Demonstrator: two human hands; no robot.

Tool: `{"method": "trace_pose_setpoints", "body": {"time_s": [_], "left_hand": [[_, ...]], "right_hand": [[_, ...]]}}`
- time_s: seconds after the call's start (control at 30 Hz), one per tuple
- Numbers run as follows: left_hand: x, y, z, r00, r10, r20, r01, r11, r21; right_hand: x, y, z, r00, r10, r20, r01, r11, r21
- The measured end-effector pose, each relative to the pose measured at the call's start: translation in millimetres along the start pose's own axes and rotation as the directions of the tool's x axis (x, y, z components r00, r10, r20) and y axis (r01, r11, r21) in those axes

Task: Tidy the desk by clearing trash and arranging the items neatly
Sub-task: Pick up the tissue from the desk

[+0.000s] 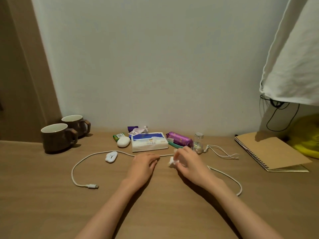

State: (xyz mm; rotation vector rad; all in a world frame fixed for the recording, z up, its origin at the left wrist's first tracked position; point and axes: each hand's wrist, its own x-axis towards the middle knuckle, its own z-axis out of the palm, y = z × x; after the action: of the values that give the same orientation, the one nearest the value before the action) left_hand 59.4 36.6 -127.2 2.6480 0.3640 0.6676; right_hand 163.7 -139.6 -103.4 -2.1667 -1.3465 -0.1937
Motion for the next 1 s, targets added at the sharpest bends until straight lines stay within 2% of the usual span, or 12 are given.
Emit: {"method": "trace_pose_setpoints", "body": {"time_s": [0.07,0.17,0.23,0.33,0.5,0.6,0.77,0.9,1.0], "left_hand": [[-1,-6,-3,1.000,-0.014,-0.023,0.014,1.000,-0.017],[-5,-16,-8,0.994,-0.065,-0.086,0.062,0.997,-0.036],[-7,-20,-12,0.986,-0.117,-0.116,0.112,0.992,-0.049],[-7,-22,-16,0.976,-0.172,-0.135,0.168,0.985,-0.041],[-7,-25,-18,0.961,-0.226,-0.158,0.232,0.973,0.022],[-8,-27,-19,0.958,-0.244,-0.154,0.252,0.967,0.036],[-9,-24,-19,0.966,-0.214,-0.144,0.217,0.976,0.008],[-14,-2,-24,0.982,-0.119,-0.145,0.102,0.988,-0.116],[-24,27,-29,0.991,-0.096,-0.097,0.065,0.958,-0.279]], "right_hand": [[0,0,-12,0.994,0.037,-0.106,-0.026,0.994,0.111],[-3,9,-37,0.948,0.191,-0.254,-0.123,0.957,0.264],[-7,23,-50,0.926,0.280,-0.254,-0.203,0.935,0.291],[-20,40,-58,0.918,0.328,-0.222,-0.272,0.929,0.250],[-34,47,-49,0.950,0.311,0.010,-0.311,0.946,0.093],[-37,50,-43,0.958,0.277,0.070,-0.275,0.961,-0.027],[-36,54,-37,0.957,0.290,0.031,-0.287,0.955,-0.069],[-35,48,-38,0.954,0.277,-0.111,-0.273,0.961,0.053],[-34,25,-41,0.956,0.223,-0.191,-0.196,0.969,0.150]]}}
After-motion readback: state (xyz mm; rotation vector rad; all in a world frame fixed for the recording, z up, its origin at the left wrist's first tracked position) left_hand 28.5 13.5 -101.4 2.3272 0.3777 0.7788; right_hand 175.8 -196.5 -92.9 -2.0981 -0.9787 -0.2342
